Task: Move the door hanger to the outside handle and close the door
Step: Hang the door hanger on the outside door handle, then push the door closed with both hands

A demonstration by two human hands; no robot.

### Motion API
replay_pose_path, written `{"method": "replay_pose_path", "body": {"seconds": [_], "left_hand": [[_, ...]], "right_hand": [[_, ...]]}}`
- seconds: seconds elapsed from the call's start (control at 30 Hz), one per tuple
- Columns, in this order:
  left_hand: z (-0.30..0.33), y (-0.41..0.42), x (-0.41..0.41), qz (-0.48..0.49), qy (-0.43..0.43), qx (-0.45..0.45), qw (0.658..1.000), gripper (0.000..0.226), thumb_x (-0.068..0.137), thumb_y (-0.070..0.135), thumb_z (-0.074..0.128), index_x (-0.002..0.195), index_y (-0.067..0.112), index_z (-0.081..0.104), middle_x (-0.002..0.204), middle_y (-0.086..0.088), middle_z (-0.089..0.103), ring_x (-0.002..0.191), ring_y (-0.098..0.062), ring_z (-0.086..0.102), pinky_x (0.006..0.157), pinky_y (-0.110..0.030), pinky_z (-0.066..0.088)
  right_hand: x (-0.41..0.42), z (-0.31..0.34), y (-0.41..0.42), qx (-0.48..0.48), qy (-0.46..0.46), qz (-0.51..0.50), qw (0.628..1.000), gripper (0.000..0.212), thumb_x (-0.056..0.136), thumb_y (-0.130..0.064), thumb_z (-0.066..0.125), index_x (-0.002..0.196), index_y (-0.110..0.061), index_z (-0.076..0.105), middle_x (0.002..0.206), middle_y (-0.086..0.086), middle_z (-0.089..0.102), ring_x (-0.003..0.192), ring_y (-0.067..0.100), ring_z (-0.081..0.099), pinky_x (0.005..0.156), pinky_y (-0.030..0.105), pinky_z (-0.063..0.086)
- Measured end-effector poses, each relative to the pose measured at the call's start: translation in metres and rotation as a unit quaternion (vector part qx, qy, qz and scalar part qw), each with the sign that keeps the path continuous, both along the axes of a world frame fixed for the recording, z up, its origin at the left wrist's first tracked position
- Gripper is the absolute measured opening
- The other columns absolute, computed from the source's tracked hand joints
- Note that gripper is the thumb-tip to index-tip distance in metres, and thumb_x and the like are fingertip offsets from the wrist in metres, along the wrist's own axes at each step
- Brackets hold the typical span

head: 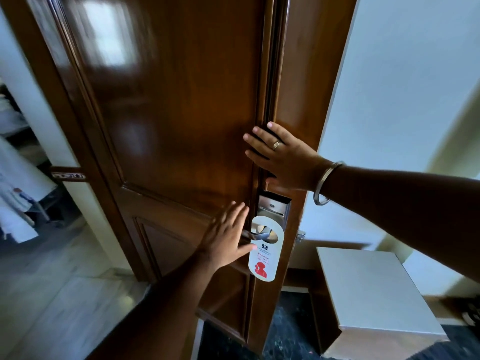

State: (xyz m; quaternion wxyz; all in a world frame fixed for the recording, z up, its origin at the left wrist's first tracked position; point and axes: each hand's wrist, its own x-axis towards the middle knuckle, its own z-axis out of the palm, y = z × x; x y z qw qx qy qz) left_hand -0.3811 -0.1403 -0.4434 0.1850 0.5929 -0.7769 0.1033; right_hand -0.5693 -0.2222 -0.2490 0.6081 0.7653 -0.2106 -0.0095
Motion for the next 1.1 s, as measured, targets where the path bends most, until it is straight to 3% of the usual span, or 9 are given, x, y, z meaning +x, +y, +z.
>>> {"method": "replay_pose_path", "body": {"seconds": [0.17, 0.27, 0.33, 0.4, 0.67, 0.87, 1.1], "left_hand": [[0.004, -0.009, -0.005, -0.059, -0.036, 0.079, 0.994, 0.068, 0.093, 0.046, 0.059, 0.148, 0.011, 0.037, 0.154, -0.012, 0.041, 0.144, -0.026, 0.034, 0.117, -0.039, 0.032], [0.006, -0.012, -0.003, -0.096, -0.057, 0.033, 0.993, 0.042, 0.089, 0.04, 0.066, 0.12, 0.012, 0.06, 0.117, -0.007, 0.068, 0.109, -0.025, 0.062, 0.089, -0.035, 0.05], [0.002, -0.013, -0.003, -0.104, -0.049, 0.018, 0.993, 0.026, 0.086, 0.036, 0.072, 0.096, 0.013, 0.067, 0.092, -0.004, 0.071, 0.086, -0.024, 0.066, 0.071, -0.034, 0.05], [-0.004, -0.012, -0.004, -0.107, -0.058, 0.021, 0.992, 0.021, 0.083, 0.031, 0.076, 0.085, 0.014, 0.066, 0.082, -0.004, 0.07, 0.076, -0.024, 0.065, 0.066, -0.034, 0.049], [0.0, 0.008, -0.001, -0.088, -0.093, 0.045, 0.991, 0.016, 0.095, 0.024, 0.054, 0.099, 0.01, 0.061, 0.098, -0.01, 0.069, 0.092, -0.03, 0.062, 0.084, -0.04, 0.045], [-0.002, 0.042, 0.02, -0.083, -0.111, 0.044, 0.989, 0.018, 0.097, 0.031, 0.057, 0.102, 0.014, 0.057, 0.103, -0.005, 0.065, 0.098, -0.023, 0.06, 0.089, -0.038, 0.045], [-0.008, 0.094, 0.051, -0.036, -0.137, 0.043, 0.989, 0.012, 0.087, 0.03, 0.059, 0.09, 0.018, 0.058, 0.093, -0.003, 0.067, 0.095, -0.023, 0.064, 0.093, -0.042, 0.053]], "right_hand": [[0.0, -0.007, 0.003, 0.006, 0.009, 0.002, 1.0, 0.083, 0.086, -0.065, 0.043, 0.152, -0.016, 0.028, 0.162, 0.019, 0.018, 0.147, 0.038, 0.021, 0.119, 0.056, 0.013], [-0.003, -0.003, 0.005, -0.008, -0.001, 0.01, 1.0, 0.085, 0.086, -0.066, 0.042, 0.152, -0.014, 0.026, 0.161, 0.019, 0.018, 0.147, 0.038, 0.021, 0.119, 0.055, 0.013], [-0.003, -0.004, 0.002, -0.01, 0.002, 0.007, 1.0, 0.085, 0.086, -0.066, 0.042, 0.151, -0.013, 0.028, 0.161, 0.019, 0.021, 0.147, 0.038, 0.024, 0.119, 0.054, 0.015], [-0.007, -0.01, 0.0, -0.013, 0.006, 0.009, 1.0, 0.084, 0.087, -0.067, 0.04, 0.151, -0.013, 0.028, 0.16, 0.018, 0.024, 0.146, 0.037, 0.025, 0.119, 0.053, 0.017], [-0.002, -0.01, 0.028, -0.019, 0.02, -0.009, 1.0, 0.084, 0.089, -0.066, 0.038, 0.152, -0.013, 0.026, 0.16, 0.017, 0.025, 0.146, 0.036, 0.026, 0.119, 0.052, 0.019], [0.012, -0.005, 0.068, 0.018, 0.028, -0.017, 0.999, 0.085, 0.09, -0.067, 0.032, 0.153, -0.011, 0.022, 0.161, 0.019, 0.021, 0.148, 0.038, 0.019, 0.12, 0.056, 0.012], [0.038, -0.01, 0.121, 0.084, 0.015, 0.052, 0.995, 0.077, 0.094, -0.056, 0.034, 0.151, -0.006, 0.026, 0.157, 0.024, 0.026, 0.146, 0.044, 0.02, 0.117, 0.063, 0.006]]}}
